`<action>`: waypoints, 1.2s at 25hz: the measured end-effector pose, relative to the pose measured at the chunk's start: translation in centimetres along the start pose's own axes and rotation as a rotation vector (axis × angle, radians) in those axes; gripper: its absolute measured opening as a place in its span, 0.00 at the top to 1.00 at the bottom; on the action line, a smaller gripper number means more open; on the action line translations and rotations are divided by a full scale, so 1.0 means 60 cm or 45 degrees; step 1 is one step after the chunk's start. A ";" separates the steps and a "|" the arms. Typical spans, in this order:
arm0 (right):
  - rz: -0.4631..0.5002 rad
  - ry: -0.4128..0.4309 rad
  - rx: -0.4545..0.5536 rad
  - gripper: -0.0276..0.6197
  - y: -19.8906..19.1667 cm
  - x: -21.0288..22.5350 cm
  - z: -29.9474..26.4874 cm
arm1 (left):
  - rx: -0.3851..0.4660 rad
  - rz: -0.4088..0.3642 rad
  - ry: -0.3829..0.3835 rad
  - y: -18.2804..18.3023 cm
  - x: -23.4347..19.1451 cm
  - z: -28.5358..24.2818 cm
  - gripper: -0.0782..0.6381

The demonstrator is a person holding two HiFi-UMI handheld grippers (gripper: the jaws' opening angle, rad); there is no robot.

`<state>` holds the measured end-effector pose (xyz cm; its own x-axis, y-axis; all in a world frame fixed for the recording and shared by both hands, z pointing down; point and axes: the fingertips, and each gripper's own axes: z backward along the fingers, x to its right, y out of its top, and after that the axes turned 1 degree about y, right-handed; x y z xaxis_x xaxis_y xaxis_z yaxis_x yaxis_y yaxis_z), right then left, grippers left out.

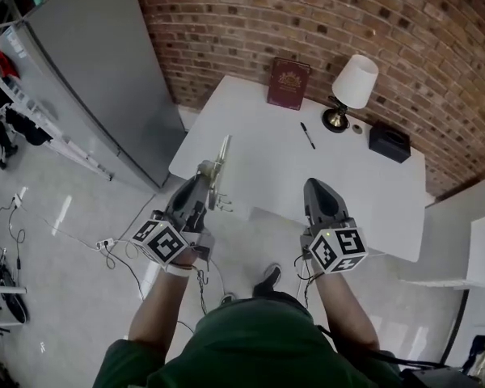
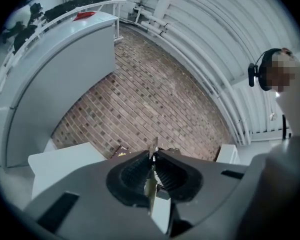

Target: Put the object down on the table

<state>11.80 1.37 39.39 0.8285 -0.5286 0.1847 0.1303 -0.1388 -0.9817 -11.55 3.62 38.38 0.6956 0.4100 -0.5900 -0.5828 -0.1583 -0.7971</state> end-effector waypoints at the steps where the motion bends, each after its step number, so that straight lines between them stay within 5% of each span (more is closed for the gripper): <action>1: -0.007 0.012 -0.004 0.95 -0.001 0.012 -0.011 | -0.005 0.001 0.022 -0.006 -0.003 -0.012 0.84; 18: -0.120 0.221 -0.107 0.95 -0.032 0.113 -0.144 | 0.013 -0.073 0.252 -0.040 -0.048 -0.116 0.84; 30: -0.097 0.083 -0.141 0.95 -0.052 0.132 -0.200 | -0.085 -0.066 0.223 -0.046 -0.159 -0.189 0.84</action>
<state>11.40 -12.45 44.48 0.7810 -0.5657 0.2646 0.1274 -0.2704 -0.9543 -11.84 -10.04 44.75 0.7900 0.2576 -0.5564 -0.5189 -0.2026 -0.8305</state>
